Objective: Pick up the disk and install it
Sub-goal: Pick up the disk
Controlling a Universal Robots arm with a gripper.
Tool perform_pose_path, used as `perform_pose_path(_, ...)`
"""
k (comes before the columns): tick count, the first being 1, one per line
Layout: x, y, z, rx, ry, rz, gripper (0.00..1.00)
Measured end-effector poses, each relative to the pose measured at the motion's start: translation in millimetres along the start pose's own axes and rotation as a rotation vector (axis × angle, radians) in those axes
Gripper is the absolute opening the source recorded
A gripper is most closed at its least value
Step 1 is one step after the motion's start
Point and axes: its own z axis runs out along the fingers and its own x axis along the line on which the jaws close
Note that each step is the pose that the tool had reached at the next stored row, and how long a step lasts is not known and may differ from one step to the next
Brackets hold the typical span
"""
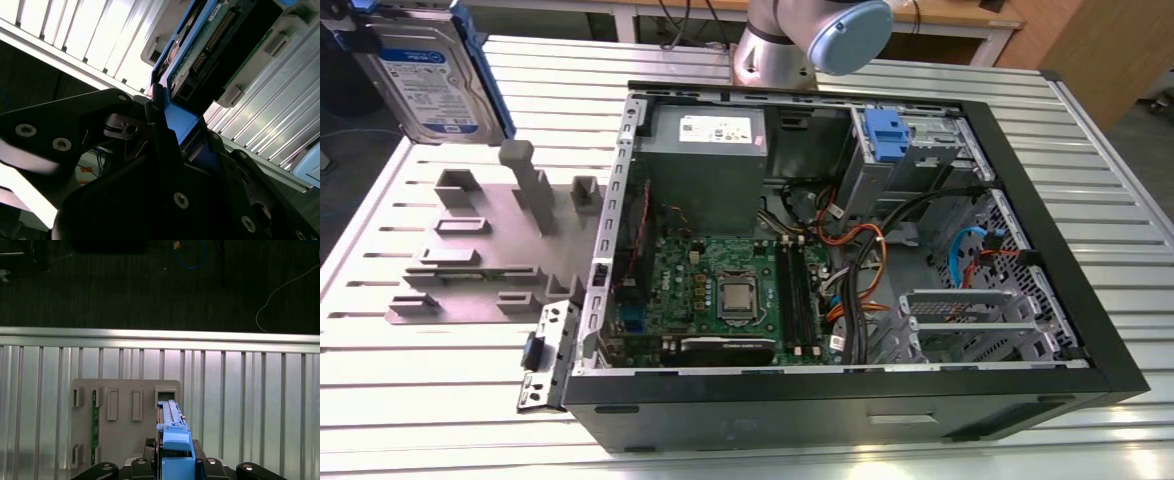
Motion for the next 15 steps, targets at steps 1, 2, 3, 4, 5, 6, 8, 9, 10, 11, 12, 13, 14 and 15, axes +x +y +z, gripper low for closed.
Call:
perform_pose_path(1, 0.0, 0.1, 0.0, -0.0001, 0.0, 0.0, 0.36)
perform_pose_path(2, 0.0, 0.0, 0.0, 0.0, 0.0, 0.0, 0.36)
perform_pose_path(3, 0.0, 0.0, 0.0, 0.0, 0.0, 0.0, 0.36)
perform_pose_path(4, 0.0, 0.1, -0.4, 0.0, 0.0, 0.0, 0.36)
perform_pose_path(5, 0.0, 0.0, -1.5, -0.0002, 0.0001, 0.0, 0.36)
perform_pose_path(6, -0.1, 0.0, -2.8, -0.0001, 0.0001, 0.0, 0.36)
perform_pose_path(8, -0.1, 0.0, -6.5, 0.0, 0.0, 0.0, 0.36)
perform_pose_path(9, -0.1, 0.1, -8.8, 0.0003, -0.0001, 0.0, 0.36)
perform_pose_path(10, -0.1, 0.1, -11.8, 0.0007, 0.0, 0.0, 0.36)
perform_pose_path(11, -0.1, 0.2, -14.1, 0.001, 0.0, 0.0, 0.36)
perform_pose_path(12, -0.1, 0.2, -16.3, 0.0015, 0.0, 0.0, 0.36)
perform_pose_path(13, -0.1, 0.2, -18.8, 0.0022, 0.0, 0.0, 0.36)
perform_pose_path(14, -0.2, 0.4, -21.1, 0.0031, -0.0002, 0.0, 0.36)
perform_pose_path(15, -0.2, 0.4, -23.6, 0.0038, -0.0004, 0.0, 0.36)
